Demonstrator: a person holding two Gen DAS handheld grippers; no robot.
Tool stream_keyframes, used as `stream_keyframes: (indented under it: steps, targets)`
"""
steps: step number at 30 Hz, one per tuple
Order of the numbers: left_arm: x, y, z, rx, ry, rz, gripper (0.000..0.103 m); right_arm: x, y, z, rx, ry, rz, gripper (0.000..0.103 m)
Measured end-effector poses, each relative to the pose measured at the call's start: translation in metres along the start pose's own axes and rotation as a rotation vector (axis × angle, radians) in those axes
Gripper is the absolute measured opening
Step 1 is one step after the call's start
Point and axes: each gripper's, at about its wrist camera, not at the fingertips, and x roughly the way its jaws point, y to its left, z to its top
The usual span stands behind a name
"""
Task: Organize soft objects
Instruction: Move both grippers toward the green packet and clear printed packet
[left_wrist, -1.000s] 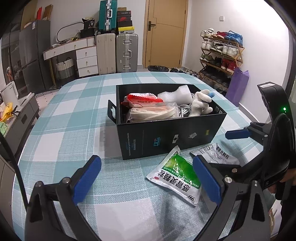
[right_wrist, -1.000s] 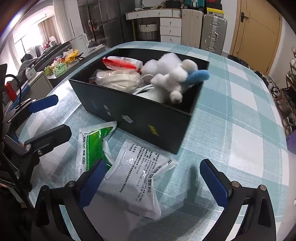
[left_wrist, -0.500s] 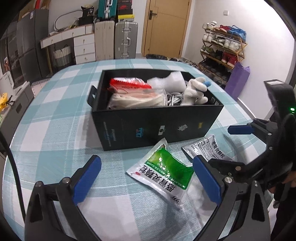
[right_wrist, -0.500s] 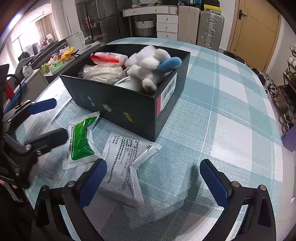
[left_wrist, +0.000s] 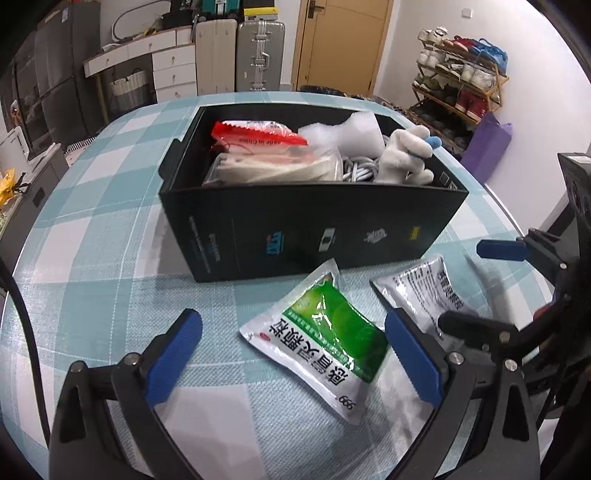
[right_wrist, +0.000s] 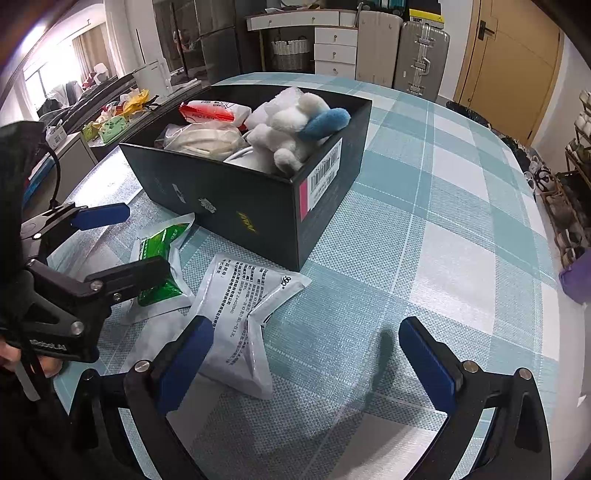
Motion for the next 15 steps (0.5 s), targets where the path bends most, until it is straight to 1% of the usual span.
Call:
stream_keyframes:
  steps: [8,15]
  targets:
    - [-0.011,0.014,-0.006,0.016,0.035,0.021,0.1,0.001,0.008,0.001,-0.012,-0.002,0.023,0.102]
    - [-0.018,0.027,-0.012,0.025,0.04,0.032,0.1,0.01,0.023,0.004,-0.023,0.009,0.038,0.102]
